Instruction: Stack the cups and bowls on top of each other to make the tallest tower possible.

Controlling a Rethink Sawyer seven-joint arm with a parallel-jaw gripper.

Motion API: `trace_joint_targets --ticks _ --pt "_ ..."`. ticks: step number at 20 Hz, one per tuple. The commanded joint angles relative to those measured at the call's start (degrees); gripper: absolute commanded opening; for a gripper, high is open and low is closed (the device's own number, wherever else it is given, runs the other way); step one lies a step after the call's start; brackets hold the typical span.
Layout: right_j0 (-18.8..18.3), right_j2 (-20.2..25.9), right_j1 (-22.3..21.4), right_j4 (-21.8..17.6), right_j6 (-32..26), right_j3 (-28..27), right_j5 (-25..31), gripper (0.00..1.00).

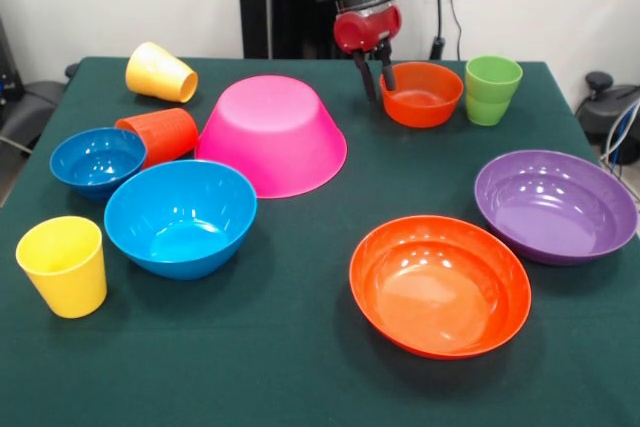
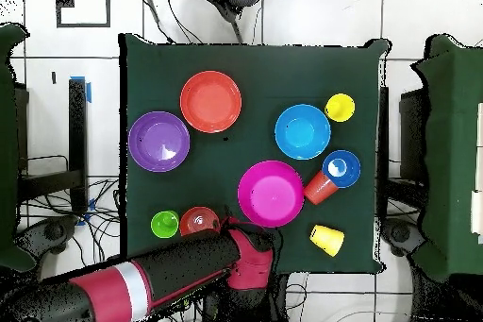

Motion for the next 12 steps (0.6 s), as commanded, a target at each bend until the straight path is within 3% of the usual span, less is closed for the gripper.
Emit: trace_joint_targets --ticks 1,5,12 --pt "-0.8 5.2 4.0 4.2 -18.0 -1.2 -2.7 1.0" --pt "-1.3 4.9 6.1 5.2 -18.6 -2.3 -3.5 1.0" --pt "-1.4 4.4 13.7 6.1 -19.5 -6.4 -1.3 1.0"
